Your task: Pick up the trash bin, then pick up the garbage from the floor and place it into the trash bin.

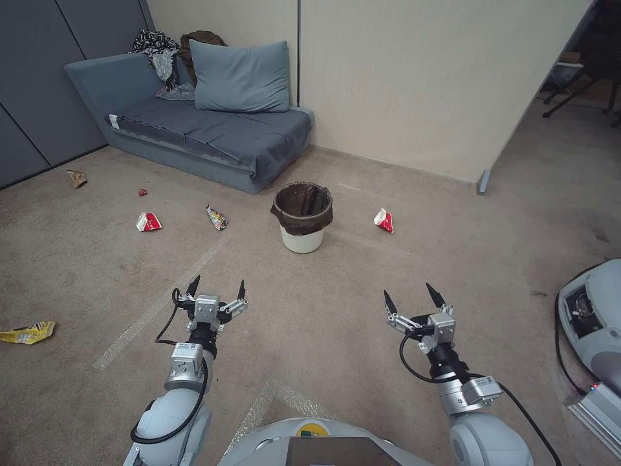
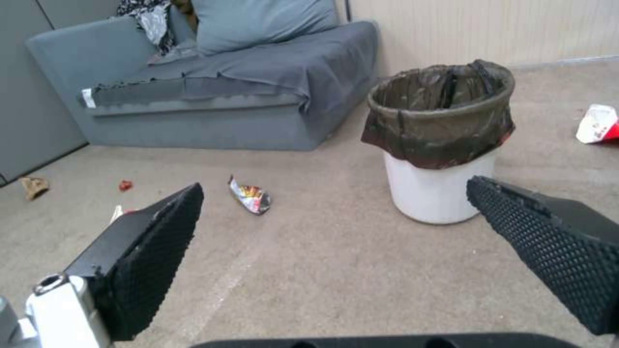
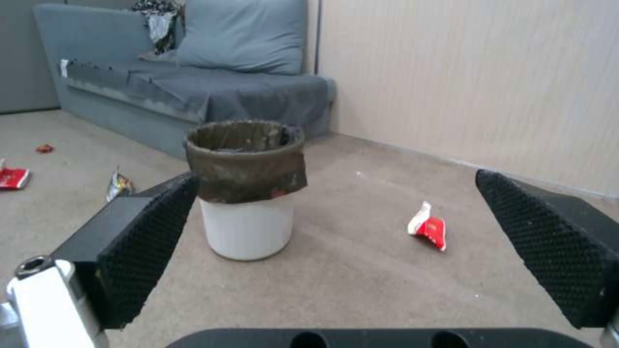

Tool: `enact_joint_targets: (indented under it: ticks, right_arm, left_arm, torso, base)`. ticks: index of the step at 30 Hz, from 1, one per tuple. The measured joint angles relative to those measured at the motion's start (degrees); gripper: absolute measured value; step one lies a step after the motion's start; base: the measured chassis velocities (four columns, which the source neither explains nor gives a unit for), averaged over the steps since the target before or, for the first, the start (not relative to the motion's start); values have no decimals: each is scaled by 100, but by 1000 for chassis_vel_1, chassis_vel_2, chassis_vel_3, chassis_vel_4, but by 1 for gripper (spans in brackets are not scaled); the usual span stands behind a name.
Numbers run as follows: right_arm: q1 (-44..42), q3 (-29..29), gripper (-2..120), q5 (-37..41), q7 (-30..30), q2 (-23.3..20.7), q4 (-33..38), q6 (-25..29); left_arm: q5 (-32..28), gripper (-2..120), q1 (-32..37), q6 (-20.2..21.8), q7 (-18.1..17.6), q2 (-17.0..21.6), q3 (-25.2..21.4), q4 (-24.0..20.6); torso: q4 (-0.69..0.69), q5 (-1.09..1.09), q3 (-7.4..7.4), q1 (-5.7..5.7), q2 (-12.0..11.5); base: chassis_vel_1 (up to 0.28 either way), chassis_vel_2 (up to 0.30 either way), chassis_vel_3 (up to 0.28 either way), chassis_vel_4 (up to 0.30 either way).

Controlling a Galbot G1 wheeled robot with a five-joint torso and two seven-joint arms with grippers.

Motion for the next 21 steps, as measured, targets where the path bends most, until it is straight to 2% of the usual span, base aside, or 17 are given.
enact_joint_targets:
  ticks: [12,15,18,19,20,21]
  right_arm:
    - [2,0,100,-2,9,8,1,-8]
    - [37,6,100,-118,139,115,46,-124]
    - [264,26,100,-720,775,682,301,-684]
    - [264,26,100,-720,775,682,301,-684]
    - [357,36,100,-977,1047,922,407,-926]
    - [546,53,100,-1315,1482,1298,544,-1246]
  left_arm:
    - [-1,100,0,2,1,0,-3,0]
    - [-73,100,-69,146,60,-4,-161,-2]
    - [-366,100,-370,699,297,-25,-814,-59]
    - [-366,100,-370,699,297,-25,-814,-59]
    - [-390,100,-404,742,310,-24,-896,-68]
    - [-658,100,-580,1222,483,-43,-1273,-134]
  torso:
    - [0,0,0,0,0]
    - [1,-1,0,0,0]
    - [-2,-1,0,0,0]
    - [-2,-1,0,0,0]
    - [0,0,0,0,0]
    - [-1,-2,0,0,0]
  base:
    - [0,0,0,0]
    - [0,0,0,0]
    - [0,0,0,0]
    - [0,0,0,0]
    - [0,0,0,0]
    - [0,0,0,0]
